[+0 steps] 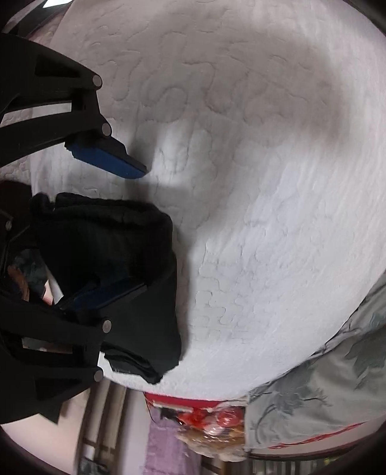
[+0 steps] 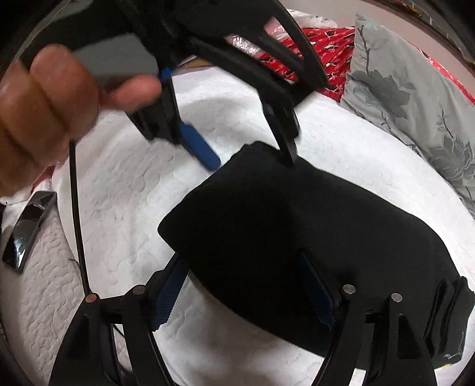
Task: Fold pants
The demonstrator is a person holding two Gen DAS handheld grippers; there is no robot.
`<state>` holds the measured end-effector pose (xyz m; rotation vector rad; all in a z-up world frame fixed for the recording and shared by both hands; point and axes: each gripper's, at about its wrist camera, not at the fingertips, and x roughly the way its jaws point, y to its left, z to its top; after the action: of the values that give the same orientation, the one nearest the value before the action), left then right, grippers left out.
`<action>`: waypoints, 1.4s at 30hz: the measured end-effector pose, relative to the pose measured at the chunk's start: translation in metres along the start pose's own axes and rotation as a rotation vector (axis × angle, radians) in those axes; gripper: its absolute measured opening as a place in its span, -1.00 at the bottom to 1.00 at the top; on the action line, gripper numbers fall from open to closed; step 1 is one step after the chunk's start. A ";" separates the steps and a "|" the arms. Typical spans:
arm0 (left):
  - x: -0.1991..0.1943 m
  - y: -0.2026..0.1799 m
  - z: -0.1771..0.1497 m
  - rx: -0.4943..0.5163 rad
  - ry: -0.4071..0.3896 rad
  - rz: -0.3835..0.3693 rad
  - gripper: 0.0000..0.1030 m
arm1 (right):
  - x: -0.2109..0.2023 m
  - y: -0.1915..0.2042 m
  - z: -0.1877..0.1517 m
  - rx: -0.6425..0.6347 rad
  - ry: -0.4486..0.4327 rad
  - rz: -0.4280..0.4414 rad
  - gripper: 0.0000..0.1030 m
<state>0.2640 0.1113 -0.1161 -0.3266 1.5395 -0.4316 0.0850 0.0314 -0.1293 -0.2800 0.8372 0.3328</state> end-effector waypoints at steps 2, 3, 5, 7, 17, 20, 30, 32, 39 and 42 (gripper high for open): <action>-0.001 -0.005 0.000 0.007 -0.006 -0.039 0.16 | -0.002 -0.008 0.002 0.035 -0.015 0.024 0.30; -0.001 -0.005 0.001 -0.007 -0.003 -0.055 0.07 | -0.003 -0.013 0.003 0.054 -0.019 0.037 0.12; -0.001 -0.005 0.002 -0.030 -0.011 -0.035 -0.31 | -0.004 -0.024 0.006 0.083 -0.022 0.048 -0.21; -0.003 0.000 0.000 -0.084 -0.009 -0.077 -0.33 | -0.006 -0.037 0.007 0.128 -0.021 0.078 -0.57; -0.028 -0.009 -0.021 -0.201 -0.060 -0.222 -0.34 | -0.046 -0.073 0.006 0.284 -0.089 0.227 -0.64; -0.034 -0.033 -0.025 -0.174 -0.080 -0.209 -0.34 | -0.059 -0.087 0.004 0.317 -0.114 0.250 -0.64; -0.004 -0.161 -0.025 -0.010 -0.068 -0.127 -0.34 | -0.107 -0.175 -0.038 0.525 -0.186 0.305 -0.64; 0.015 -0.188 -0.028 0.018 -0.043 -0.099 -0.33 | -0.113 -0.196 -0.052 0.579 -0.194 0.302 -0.64; 0.091 -0.265 -0.038 0.117 0.042 0.050 -0.33 | -0.114 -0.279 -0.120 0.838 -0.169 0.289 -0.57; 0.108 -0.283 -0.040 0.149 0.046 0.132 -0.31 | -0.106 -0.303 -0.145 0.930 -0.138 0.287 -0.56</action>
<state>0.2045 -0.1858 -0.0810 -0.0996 1.5539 -0.4496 0.0405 -0.3172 -0.1072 0.7261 0.8146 0.1955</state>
